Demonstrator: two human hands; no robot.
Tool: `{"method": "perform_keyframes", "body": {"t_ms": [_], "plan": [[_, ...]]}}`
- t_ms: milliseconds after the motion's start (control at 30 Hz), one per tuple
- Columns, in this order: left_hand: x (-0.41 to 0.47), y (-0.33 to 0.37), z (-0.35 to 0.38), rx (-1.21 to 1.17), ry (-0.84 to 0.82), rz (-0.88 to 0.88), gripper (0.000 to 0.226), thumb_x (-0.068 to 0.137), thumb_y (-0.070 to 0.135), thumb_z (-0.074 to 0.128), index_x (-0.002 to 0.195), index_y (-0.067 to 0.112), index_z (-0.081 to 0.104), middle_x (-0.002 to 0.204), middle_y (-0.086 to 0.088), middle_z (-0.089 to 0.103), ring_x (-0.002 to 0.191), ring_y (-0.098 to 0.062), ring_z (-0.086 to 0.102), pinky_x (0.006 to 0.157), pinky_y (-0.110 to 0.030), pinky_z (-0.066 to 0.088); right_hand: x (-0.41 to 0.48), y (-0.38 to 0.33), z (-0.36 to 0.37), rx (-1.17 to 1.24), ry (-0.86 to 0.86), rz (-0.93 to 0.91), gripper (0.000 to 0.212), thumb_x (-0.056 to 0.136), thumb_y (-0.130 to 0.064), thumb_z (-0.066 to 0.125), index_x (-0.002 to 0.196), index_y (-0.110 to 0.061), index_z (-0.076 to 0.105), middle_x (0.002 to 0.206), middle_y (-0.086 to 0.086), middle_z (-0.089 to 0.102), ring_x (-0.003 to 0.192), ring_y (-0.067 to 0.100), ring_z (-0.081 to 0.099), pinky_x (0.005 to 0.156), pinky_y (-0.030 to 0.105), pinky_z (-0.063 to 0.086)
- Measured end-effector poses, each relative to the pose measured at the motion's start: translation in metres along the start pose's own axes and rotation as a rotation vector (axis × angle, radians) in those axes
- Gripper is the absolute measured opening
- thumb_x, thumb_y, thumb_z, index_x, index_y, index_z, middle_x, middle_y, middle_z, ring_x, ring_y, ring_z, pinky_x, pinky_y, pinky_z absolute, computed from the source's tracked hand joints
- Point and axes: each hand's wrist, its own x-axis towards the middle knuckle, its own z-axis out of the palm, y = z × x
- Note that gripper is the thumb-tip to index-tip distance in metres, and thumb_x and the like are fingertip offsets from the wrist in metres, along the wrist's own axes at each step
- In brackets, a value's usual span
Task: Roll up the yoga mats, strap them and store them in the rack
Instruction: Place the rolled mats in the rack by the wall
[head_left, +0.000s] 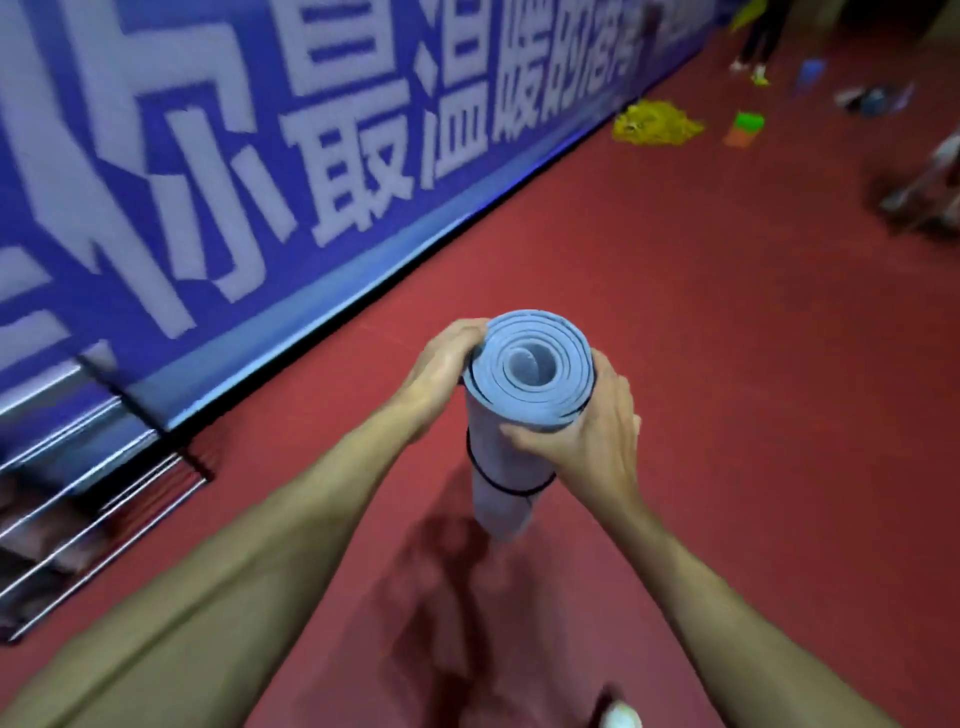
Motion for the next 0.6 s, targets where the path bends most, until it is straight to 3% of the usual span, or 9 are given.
{"method": "perform_keyframes", "body": {"t_ms": [67,167,233,300,400,467,600], "plan": [[-0.013,0.005,-0.056,-0.035,0.003,0.028,0.032,0.098,0.028,0.042,0.123,0.020,0.060,0.113,0.011,0.062,0.091,0.007,0.058,0.079,-0.012,0.044,0.009,-0.038,0.026,0.050,-0.039,-0.065,0.102,0.035,-0.071,0.066,0.127,-0.032,0.043,0.115,-0.014,0.051,0.114,0.018,0.046,0.092,0.038,0.040],[-0.037,0.001,-0.135,-0.053,0.065,0.048,0.050,0.080,0.054,0.057,0.124,0.032,0.058,0.125,0.015,0.061,0.119,-0.007,0.054,0.104,-0.037,0.038,0.017,-0.093,0.066,0.213,-0.152,-0.149,0.093,0.038,-0.061,0.079,0.121,-0.036,0.044,0.109,-0.020,0.046,0.114,0.014,0.046,0.091,0.026,0.037],[-0.056,-0.011,-0.176,-0.139,0.163,0.064,0.060,0.073,0.049,0.067,0.128,0.028,0.054,0.128,0.011,0.061,0.124,-0.010,0.053,0.109,-0.040,0.037,0.019,-0.129,0.096,0.328,-0.225,-0.206,0.089,0.042,-0.043,0.091,0.118,-0.033,0.046,0.108,-0.017,0.047,0.113,0.011,0.047,0.087,0.013,0.032],[-0.076,-0.025,-0.211,-0.185,0.260,0.096,0.076,0.068,0.044,0.076,0.134,0.022,0.048,0.135,0.007,0.056,0.128,-0.008,0.049,0.110,-0.036,0.037,0.019,-0.160,0.130,0.418,-0.280,-0.238,0.091,0.043,-0.033,0.095,0.121,-0.023,0.049,0.109,-0.014,0.047,0.113,0.011,0.047,0.087,0.008,0.032],[-0.102,-0.038,-0.260,-0.095,0.361,0.089,0.095,0.055,0.043,0.086,0.137,0.025,0.042,0.138,0.009,0.052,0.129,-0.002,0.045,0.103,-0.026,0.042,0.021,-0.201,0.185,0.539,-0.418,-0.238,0.093,0.037,-0.040,0.095,0.117,-0.023,0.050,0.114,-0.010,0.050,0.114,0.010,0.052,0.095,0.021,0.044],[-0.113,-0.041,-0.290,-0.006,0.448,0.046,0.098,0.053,0.035,0.088,0.138,0.025,0.039,0.139,0.008,0.050,0.128,-0.001,0.046,0.099,-0.023,0.044,0.025,-0.226,0.221,0.622,-0.550,-0.228,0.098,0.030,-0.052,0.090,0.116,-0.024,0.053,0.119,-0.006,0.054,0.109,0.007,0.058,0.093,0.030,0.051],[-0.120,-0.040,-0.338,0.075,0.756,-0.040,0.094,0.042,0.031,0.092,0.125,0.025,0.047,0.129,0.007,0.056,0.119,-0.006,0.055,0.097,-0.029,0.050,0.040,-0.272,0.286,0.701,-0.844,-0.253,0.105,0.026,-0.056,0.086,0.122,-0.029,0.054,0.122,0.000,0.057,0.108,0.006,0.059,0.094,0.034,0.052]]}}
